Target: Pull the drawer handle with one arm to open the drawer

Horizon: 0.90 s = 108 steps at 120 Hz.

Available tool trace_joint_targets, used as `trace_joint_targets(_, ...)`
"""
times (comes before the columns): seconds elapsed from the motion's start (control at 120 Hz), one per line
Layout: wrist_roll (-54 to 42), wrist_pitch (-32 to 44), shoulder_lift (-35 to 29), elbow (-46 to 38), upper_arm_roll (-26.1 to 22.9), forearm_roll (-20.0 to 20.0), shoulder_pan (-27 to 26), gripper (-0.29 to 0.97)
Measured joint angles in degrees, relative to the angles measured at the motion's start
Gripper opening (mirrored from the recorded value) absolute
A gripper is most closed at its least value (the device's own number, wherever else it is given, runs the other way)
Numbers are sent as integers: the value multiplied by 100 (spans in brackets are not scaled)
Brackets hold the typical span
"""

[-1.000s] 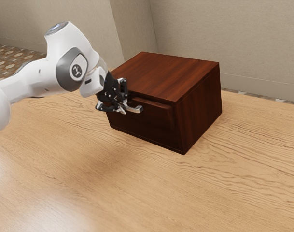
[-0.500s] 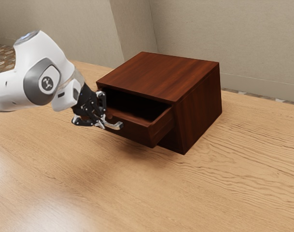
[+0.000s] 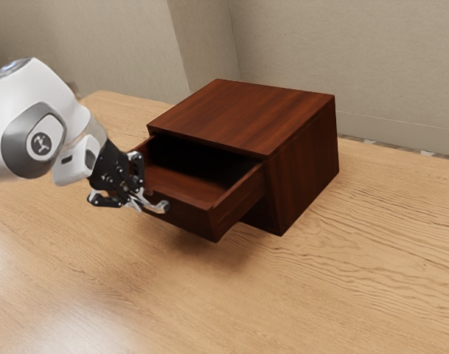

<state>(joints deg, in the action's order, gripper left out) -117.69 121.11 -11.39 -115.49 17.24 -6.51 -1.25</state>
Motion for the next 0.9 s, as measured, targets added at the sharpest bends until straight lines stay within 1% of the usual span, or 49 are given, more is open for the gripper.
trace_joint_targets(0.167, -23, 6, -257, -223, 545, 209, -563, -11)
trace_joint_targets(0.317, -41, 8, -424, -338, 841, 366, -903, -11)
trace_joint_targets(0.625, -71, 11, -586, -503, 937, 488, -1042, -10)
trace_joint_targets(0.9, -56, -86, -784, -513, 991, 553, -1073, 1)
